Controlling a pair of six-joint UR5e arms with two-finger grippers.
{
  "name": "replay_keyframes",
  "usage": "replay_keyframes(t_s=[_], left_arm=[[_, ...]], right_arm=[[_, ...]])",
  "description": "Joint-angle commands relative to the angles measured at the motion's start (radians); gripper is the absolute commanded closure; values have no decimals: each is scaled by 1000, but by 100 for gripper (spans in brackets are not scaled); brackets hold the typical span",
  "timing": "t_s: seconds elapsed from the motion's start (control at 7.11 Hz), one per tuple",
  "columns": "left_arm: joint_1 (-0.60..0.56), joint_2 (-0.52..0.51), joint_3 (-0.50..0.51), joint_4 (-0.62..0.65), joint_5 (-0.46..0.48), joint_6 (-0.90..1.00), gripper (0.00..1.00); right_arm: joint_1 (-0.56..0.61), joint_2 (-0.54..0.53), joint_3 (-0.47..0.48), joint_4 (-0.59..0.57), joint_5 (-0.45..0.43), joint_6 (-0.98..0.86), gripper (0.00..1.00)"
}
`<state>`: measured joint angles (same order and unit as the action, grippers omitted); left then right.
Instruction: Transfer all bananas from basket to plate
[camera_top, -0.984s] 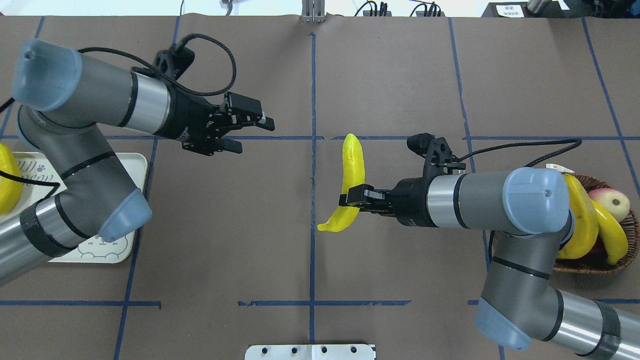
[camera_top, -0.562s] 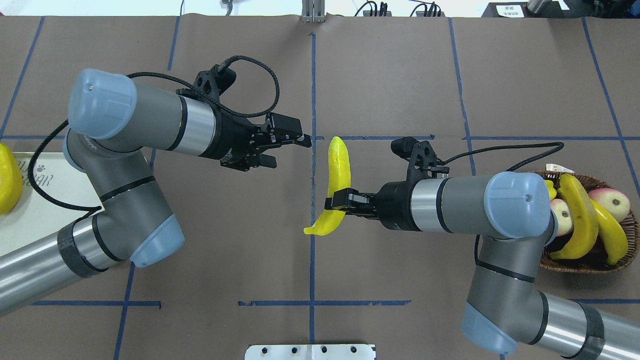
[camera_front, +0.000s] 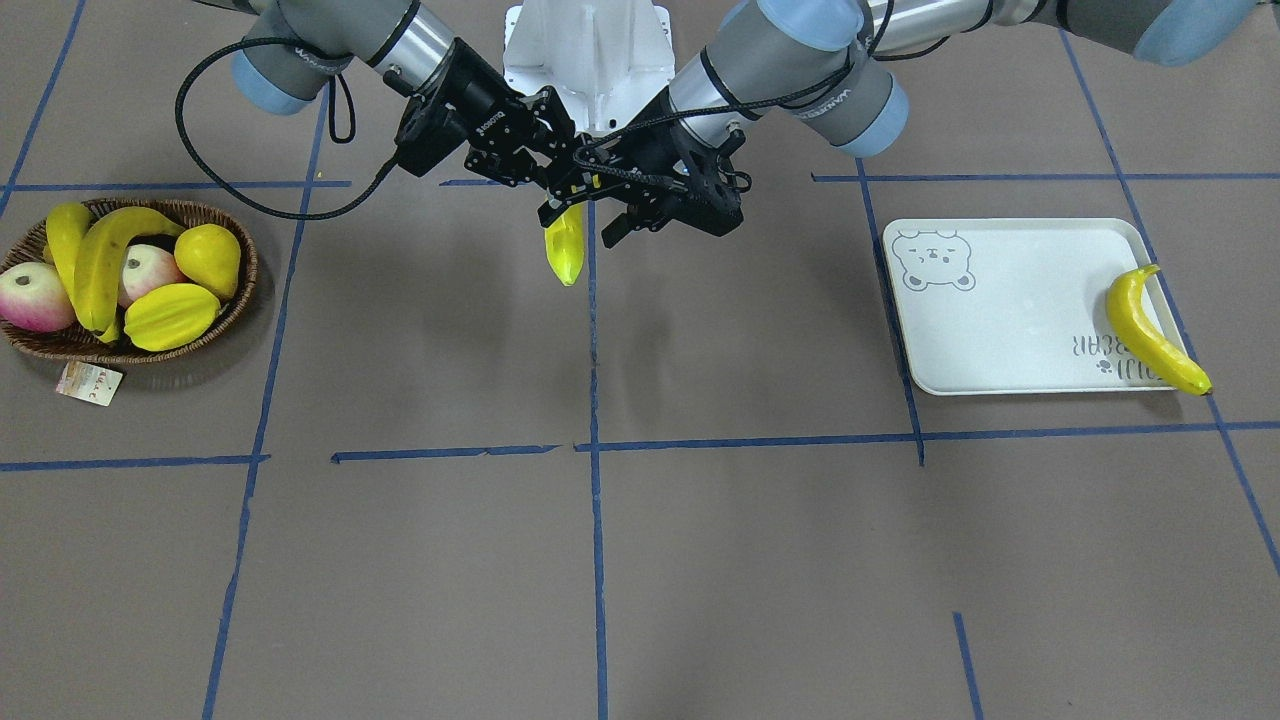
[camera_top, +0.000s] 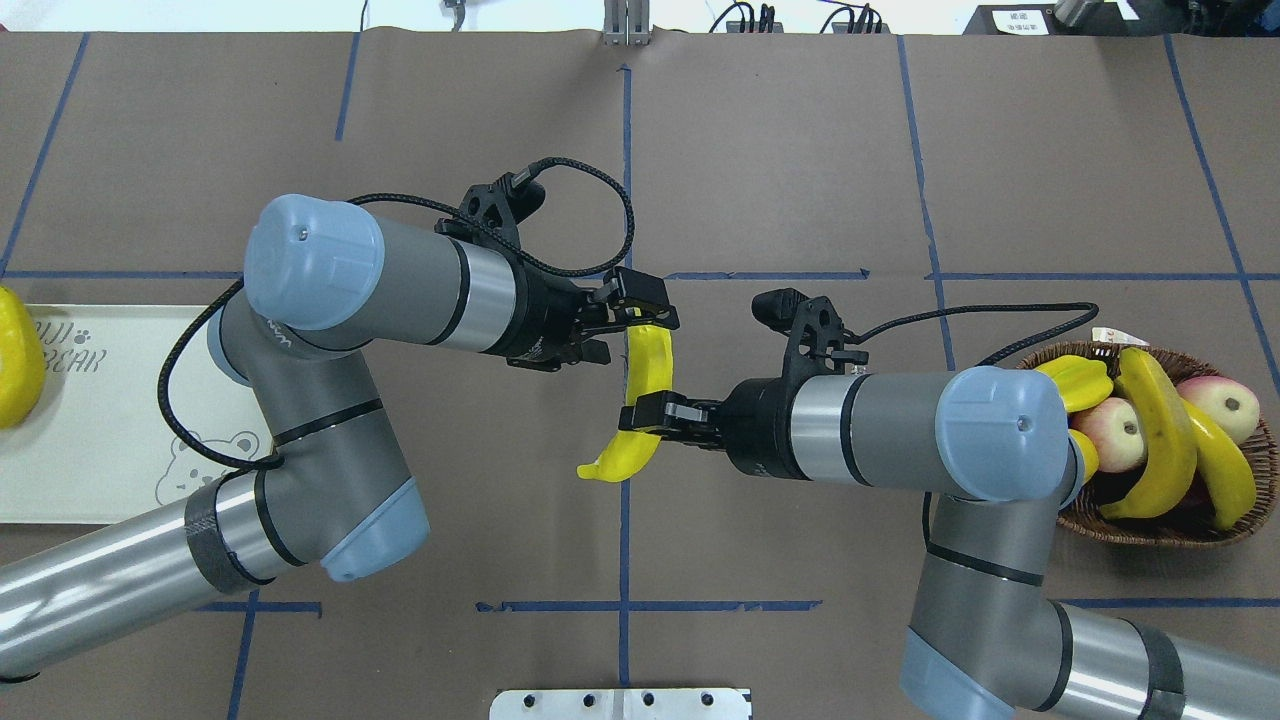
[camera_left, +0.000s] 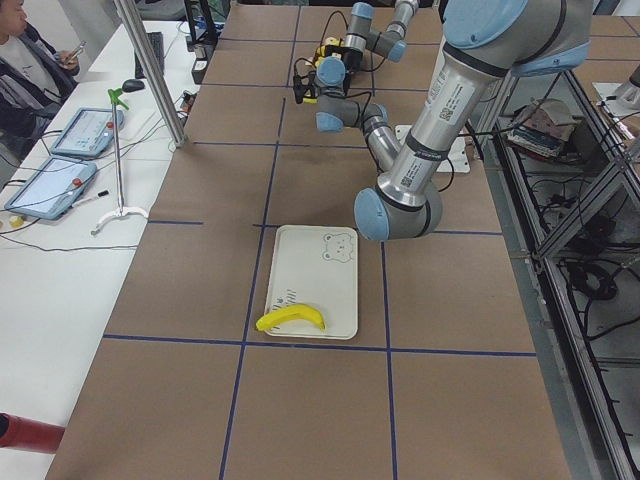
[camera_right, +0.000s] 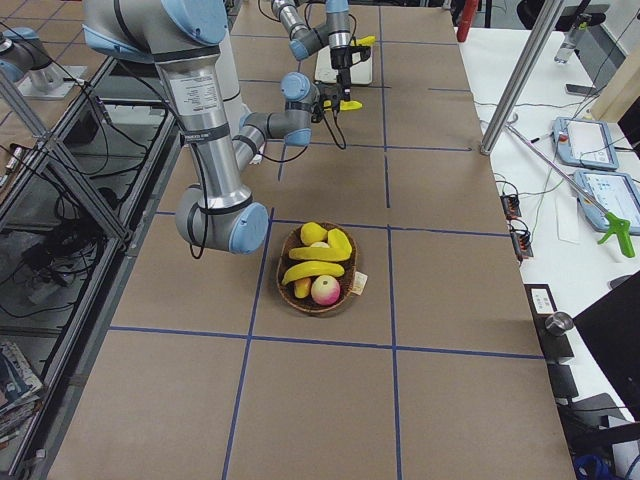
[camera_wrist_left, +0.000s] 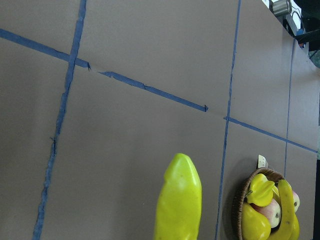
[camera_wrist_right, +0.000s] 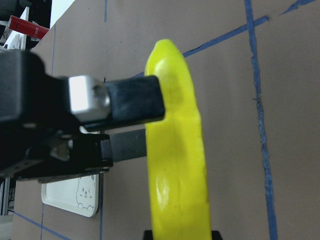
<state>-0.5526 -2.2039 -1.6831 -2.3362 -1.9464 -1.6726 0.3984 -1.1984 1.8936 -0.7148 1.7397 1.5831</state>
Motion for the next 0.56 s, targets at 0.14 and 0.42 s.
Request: replay_keyframes(t_s=[0.14, 0.42], left_arm=[[14, -7, 11, 0, 7, -2, 35], [19, -7, 11, 2, 7, -3, 51]], right_arm=[[-6, 11, -1, -2, -2, 0, 94], [-6, 13, 1, -3, -6, 0, 93]])
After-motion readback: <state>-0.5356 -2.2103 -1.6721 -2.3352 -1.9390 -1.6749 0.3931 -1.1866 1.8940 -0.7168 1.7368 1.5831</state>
